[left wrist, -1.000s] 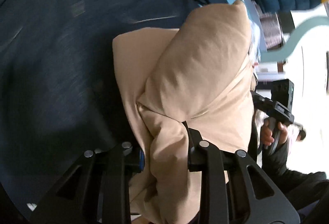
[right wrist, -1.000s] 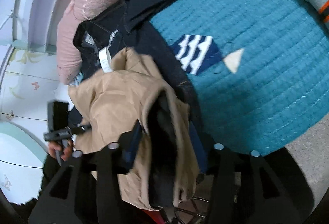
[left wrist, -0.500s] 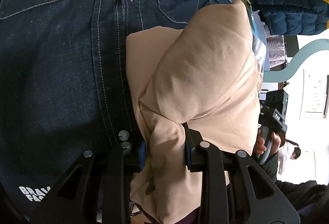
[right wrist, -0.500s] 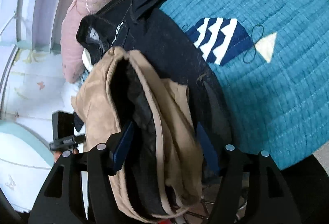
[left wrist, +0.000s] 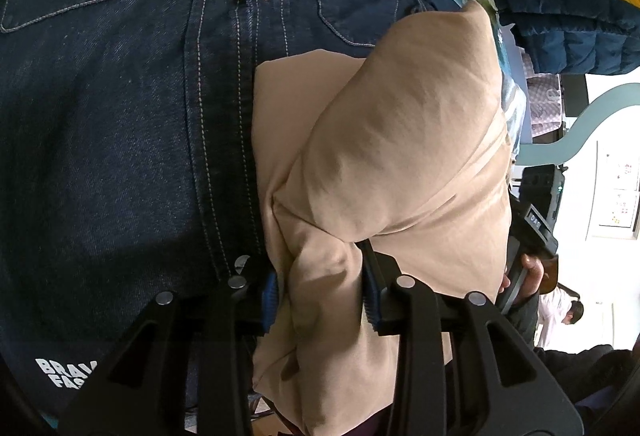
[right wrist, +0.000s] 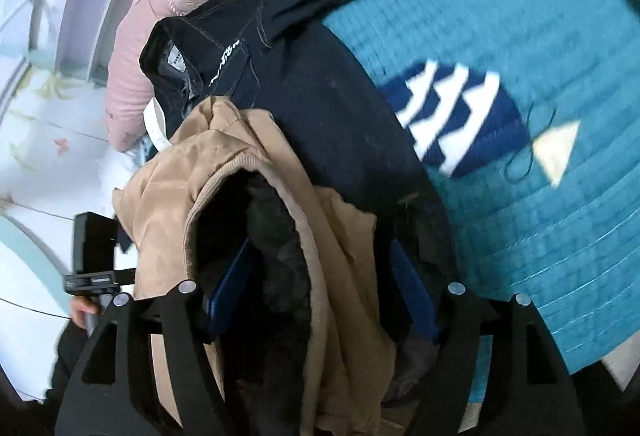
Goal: Fold large clothes
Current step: 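Lift the folded tan jacket off the denim jacket with both grippers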
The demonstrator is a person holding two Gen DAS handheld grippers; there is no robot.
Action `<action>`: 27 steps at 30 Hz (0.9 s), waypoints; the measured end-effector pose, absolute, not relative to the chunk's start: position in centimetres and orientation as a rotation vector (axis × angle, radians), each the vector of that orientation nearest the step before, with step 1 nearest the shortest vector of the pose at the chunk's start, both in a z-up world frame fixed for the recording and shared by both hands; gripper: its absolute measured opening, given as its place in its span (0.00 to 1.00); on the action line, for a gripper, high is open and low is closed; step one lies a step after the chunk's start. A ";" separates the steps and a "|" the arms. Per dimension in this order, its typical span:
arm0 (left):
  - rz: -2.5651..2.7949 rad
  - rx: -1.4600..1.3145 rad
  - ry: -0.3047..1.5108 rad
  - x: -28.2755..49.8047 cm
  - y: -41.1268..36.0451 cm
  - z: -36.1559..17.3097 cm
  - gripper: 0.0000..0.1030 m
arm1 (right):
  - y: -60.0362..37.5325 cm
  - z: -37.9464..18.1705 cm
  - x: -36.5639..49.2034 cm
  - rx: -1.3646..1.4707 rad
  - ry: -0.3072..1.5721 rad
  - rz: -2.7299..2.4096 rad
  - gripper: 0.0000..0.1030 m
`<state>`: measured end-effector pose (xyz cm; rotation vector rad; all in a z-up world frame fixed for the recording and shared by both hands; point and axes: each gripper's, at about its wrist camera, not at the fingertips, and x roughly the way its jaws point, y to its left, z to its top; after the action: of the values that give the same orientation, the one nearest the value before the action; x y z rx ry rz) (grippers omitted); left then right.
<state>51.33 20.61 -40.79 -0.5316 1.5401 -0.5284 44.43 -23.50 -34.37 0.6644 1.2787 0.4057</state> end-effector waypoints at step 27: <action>-0.522 -0.450 1.472 51.2 19.1 -38.9 0.31 | -23.1 -34.5 44.3 0.815 1.222 0.542 0.19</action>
<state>51.23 19.09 -38.90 -0.4502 1.4725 -0.5222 44.27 -23.06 -34.48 0.8147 1.2221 0.5420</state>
